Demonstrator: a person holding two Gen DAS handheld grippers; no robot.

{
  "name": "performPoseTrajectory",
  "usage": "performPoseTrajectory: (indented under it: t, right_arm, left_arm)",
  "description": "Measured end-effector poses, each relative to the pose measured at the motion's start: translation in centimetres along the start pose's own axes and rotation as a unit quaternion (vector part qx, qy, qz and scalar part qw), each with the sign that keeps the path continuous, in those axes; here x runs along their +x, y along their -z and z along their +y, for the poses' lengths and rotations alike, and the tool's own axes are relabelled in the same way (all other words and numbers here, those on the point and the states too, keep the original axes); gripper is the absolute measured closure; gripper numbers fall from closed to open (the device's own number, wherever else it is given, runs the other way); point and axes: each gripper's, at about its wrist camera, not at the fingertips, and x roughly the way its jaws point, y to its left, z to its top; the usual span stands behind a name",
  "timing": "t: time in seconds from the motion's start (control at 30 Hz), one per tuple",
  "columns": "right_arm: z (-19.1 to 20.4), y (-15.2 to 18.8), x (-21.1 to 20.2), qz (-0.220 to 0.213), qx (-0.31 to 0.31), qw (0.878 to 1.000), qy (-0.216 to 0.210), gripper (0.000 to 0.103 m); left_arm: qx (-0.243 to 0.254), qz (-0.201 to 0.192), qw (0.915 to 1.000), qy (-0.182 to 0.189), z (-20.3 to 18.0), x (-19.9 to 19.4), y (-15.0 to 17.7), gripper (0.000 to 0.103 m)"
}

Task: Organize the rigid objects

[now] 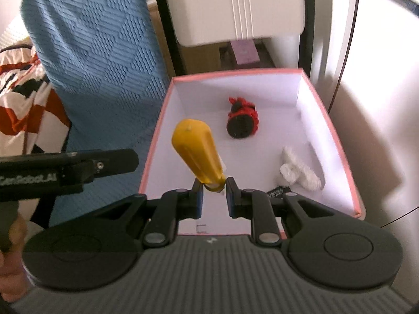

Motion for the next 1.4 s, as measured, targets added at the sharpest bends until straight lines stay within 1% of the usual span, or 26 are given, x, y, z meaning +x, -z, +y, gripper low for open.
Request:
performPoseTrajectory:
  t: [0.1,0.23,0.43,0.47,0.53,0.6,0.63,0.77,0.9,1.03,1.2,1.4]
  right_arm:
    - [-0.6,-0.1,2.0,0.024,0.004,1.0,-0.002,0.081]
    - [-1.1,0.0,3.8,0.044,0.007,0.999,-0.007,0.081]
    - [-1.6,0.0,5.0,0.053,0.016,0.998,-0.019,0.081]
    - [-1.6,-0.1,4.9,0.05,0.015,0.998,-0.021,0.08]
    - [-1.6,-0.2,4.7,0.047,0.013,0.999,-0.018,0.065]
    - [-1.6,-0.5,4.2,0.039,0.018,0.999,-0.021,0.06]
    - [-1.6,-0.7,3.8,0.034,0.02,0.999,-0.021,0.06]
    - [-1.3,-1.2,2.0,0.01,0.02,1.0,-0.015,0.06]
    - [-0.7,-1.4,-0.4,-0.021,0.013,1.0,-0.011,0.06]
    - [-0.2,-1.1,-3.1,-0.046,0.012,0.999,-0.008,0.06]
    - [0.5,-0.5,-6.0,-0.07,0.012,0.997,-0.007,0.059]
    - [0.9,1.3,-9.4,-0.101,0.02,0.995,0.002,0.059]
  left_arm:
    - [-0.006,0.009,0.9999,-0.006,0.3,1.2,-0.1,0.037]
    - [-0.016,0.02,0.9996,-0.013,0.8,2.6,-0.3,0.037]
    - [-0.022,0.027,0.9991,-0.022,1.0,3.3,-0.7,0.037]
    - [-0.023,0.026,0.9991,-0.022,1.1,3.3,-0.7,0.037]
    - [-0.024,0.024,0.9991,-0.023,1.1,3.0,-0.8,0.037]
    - [-0.04,0.02,0.9988,-0.02,1.4,2.4,-0.8,0.037]
    - [-0.045,0.018,0.9986,-0.018,1.4,2.1,-0.9,0.037]
    - [-0.025,-0.003,0.9994,-0.025,0.7,-0.2,-1.4,0.037]
    - [-0.027,-0.023,0.9992,-0.017,0.3,-3.0,-1.8,0.037]
    - [-0.018,-0.04,0.999,-0.012,-0.3,-5.4,-1.8,0.037]
    - [-0.009,-0.065,0.9978,-0.003,-1.4,-7.9,-1.2,0.037]
    - [0.004,-0.075,0.9972,-0.003,-2.0,-10.5,0.6,0.036]
